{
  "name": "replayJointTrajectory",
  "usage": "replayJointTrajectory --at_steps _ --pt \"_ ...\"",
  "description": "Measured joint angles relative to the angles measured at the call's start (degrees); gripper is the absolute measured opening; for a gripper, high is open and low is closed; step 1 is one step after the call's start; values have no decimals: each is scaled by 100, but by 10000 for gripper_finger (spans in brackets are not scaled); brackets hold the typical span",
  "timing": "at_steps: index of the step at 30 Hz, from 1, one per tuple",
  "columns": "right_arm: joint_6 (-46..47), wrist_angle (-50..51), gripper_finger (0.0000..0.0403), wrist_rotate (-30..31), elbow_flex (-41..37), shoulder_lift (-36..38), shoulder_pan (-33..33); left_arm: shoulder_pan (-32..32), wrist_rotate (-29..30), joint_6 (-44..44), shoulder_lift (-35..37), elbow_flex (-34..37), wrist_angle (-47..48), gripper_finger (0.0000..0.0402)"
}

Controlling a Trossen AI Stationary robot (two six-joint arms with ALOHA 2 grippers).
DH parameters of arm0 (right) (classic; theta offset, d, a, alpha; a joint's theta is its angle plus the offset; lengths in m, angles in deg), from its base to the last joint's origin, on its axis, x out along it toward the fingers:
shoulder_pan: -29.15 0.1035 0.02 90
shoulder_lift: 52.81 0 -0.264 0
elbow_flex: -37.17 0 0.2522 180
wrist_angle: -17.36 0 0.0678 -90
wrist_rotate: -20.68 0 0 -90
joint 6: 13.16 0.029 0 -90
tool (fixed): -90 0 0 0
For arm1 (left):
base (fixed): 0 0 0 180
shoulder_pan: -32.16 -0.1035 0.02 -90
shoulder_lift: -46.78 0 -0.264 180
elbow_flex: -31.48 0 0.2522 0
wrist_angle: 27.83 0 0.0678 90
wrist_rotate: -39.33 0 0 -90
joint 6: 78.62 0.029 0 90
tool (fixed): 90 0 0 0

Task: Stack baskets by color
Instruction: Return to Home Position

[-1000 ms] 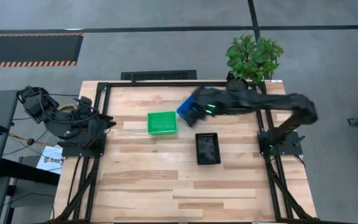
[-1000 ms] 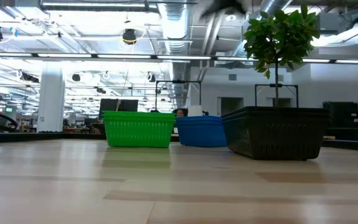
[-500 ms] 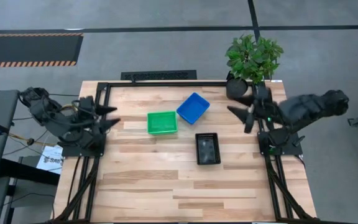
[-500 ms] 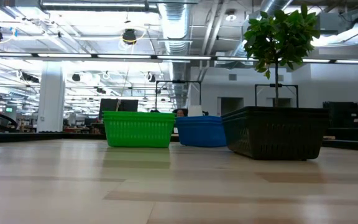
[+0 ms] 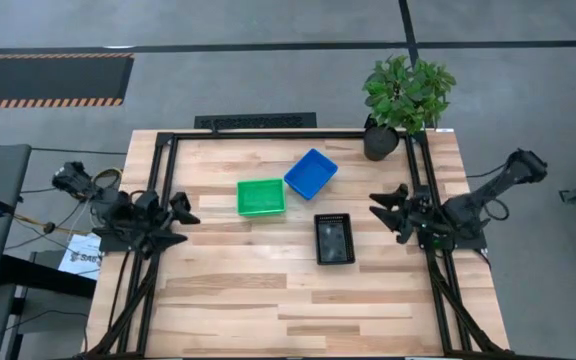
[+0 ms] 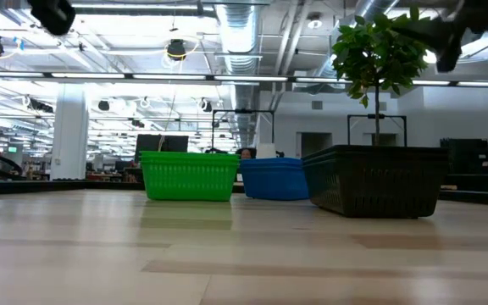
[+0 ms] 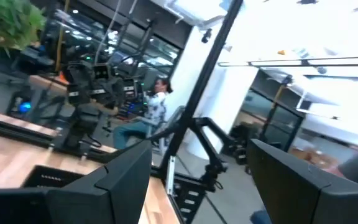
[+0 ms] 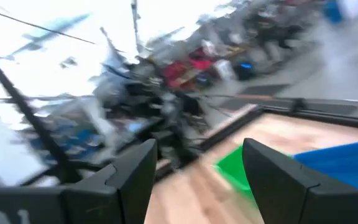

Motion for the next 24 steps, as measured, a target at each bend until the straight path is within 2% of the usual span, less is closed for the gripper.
replayJointTrajectory --at_steps 6,9,13,14,17,19,24 --pt "-260 -2092 259 -1005 -1326 488 -229 -249 -225 -163 1046 751 115 252" --pt "-597 -2082 259 -1560 -1304 747 -348 -349 -533 -256 1006 915 222 251" --pt "-1498 -2153 259 -2495 -1304 1069 -491 -488 -898 -418 1031 1197 269 251" --pt "-1669 -1986 259 -2567 -1304 1140 -497 -510 -1018 -379 1019 1259 279 251" --pt "-1944 -1066 259 -2316 -1304 1274 -494 -555 -1105 -324 1025 1343 450 251" --pt "-1849 -553 259 -2055 -1304 1314 -506 -555 -1125 -375 1013 1346 848 251" --pt "-1600 619 259 -1519 -1304 1308 -510 -555 -1137 -18 1000 1350 1046 251"
